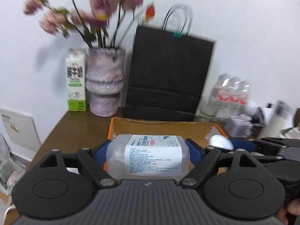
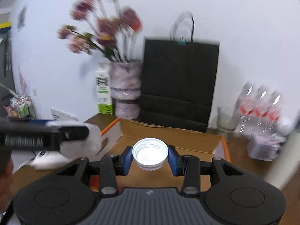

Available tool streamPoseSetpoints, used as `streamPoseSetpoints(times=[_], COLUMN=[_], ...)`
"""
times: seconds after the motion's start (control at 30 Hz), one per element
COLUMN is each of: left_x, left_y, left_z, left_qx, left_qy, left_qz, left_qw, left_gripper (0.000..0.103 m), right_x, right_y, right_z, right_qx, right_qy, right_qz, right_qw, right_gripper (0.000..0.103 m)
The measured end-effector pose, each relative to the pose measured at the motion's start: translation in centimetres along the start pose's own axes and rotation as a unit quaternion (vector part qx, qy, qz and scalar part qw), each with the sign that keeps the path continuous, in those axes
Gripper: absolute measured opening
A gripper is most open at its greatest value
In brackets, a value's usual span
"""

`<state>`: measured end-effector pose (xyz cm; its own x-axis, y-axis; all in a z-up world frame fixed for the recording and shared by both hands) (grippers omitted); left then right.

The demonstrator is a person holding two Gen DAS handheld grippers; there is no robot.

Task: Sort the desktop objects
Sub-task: 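Carry both held items into the cardboard box and open both grippers, then withdraw both grippers from the box back over the table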

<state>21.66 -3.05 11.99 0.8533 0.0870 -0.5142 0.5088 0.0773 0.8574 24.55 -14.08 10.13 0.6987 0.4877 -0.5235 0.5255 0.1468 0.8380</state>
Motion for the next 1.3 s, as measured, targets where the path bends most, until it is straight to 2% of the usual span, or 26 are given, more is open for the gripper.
streamPoseSetpoints(times=[0.17,0.23,0.33,0.4,0.43,0.47,0.5,0.57,0.63,0.77,0.93,1.0,1.13,1.3], left_x=[10.3,13.7,17.0,17.1,16.9,16.5,16.0,14.9,13.3,9.2,3.7,1.0,-5.6,-13.4], left_y=[0.9,0.3,-0.2,0.1,0.5,0.8,1.4,2.5,3.6,4.6,3.5,2.6,-0.5,-8.8], left_z=[1.9,2.1,2.0,2.4,2.4,2.4,2.1,1.4,0.3,-2.4,-5.0,-5.7,-6.0,-5.3], left_qx=[0.042,0.066,0.067,0.094,0.107,0.115,0.118,0.110,0.100,0.080,0.051,0.041,0.056,0.065], left_qy=[0.054,0.058,0.055,0.056,0.054,0.047,0.041,0.042,0.043,0.050,0.041,0.034,0.032,0.004], left_qz=[-0.044,-0.074,-0.130,-0.121,-0.116,-0.110,-0.100,-0.084,-0.076,-0.074,-0.121,-0.130,-0.094,-0.036], left_qw=[0.9967,0.9934,0.9877,0.9866,0.9860,0.9862,0.9871,0.9895,0.9912,0.9927,0.9905,0.9901,0.9935,0.9972], left_gripper=[0.085,0.085,0.085,0.087,0.088,0.092,0.096,0.097,0.098,0.103,0.103,0.103,0.103,0.103], right_x=[11.0,14.2,17.7,18.4,18.4,18.3,18.0,17.1,15.7,11.8,6.3,4.2,-1.3,-8.6], right_y=[1.7,1.5,0.4,-0.4,-0.7,-0.7,-0.6,-0.1,0.6,1.6,0.9,0.3,-2.3,-9.4], right_z=[6.6,8.5,9.8,10.4,10.7,11.1,11.3,11.5,11.1,9.6,7.5,6.1,2.0,-4.6], right_qx=[0.051,0.078,0.110,0.149,0.170,0.186,0.200,0.222,0.217,0.158,0.124,0.109,0.066,0.023], right_qy=[-0.011,-0.007,0.004,0.027,0.036,0.047,0.064,0.091,0.094,0.025,-0.015,-0.028,-0.030,-0.012], right_qz=[-0.094,-0.122,-0.154,-0.151,-0.150,-0.143,-0.127,-0.105,-0.094,-0.098,-0.123,-0.123,-0.094,-0.026], right_qw=[0.994,0.989,0.982,0.977,0.973,0.971,0.969,0.965,0.967,0.982,0.985,0.986,0.993,0.999], right_gripper=[0.039,0.039,0.040,0.047,0.059,0.069,0.072,0.074,0.075,0.076,0.080,0.081,0.086,0.091])
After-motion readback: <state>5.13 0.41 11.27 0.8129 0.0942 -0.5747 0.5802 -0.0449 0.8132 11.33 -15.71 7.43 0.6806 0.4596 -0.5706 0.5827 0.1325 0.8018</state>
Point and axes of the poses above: each gripper's, at about its wrist camera, not at the fingertips, and x roughly the way its jaws point, z to its right, y to its top, the point moved 4 cm from there along x, roughly the way its jaws point, and after that the axes turned 12 degrees about y, right-handed, at the moved point
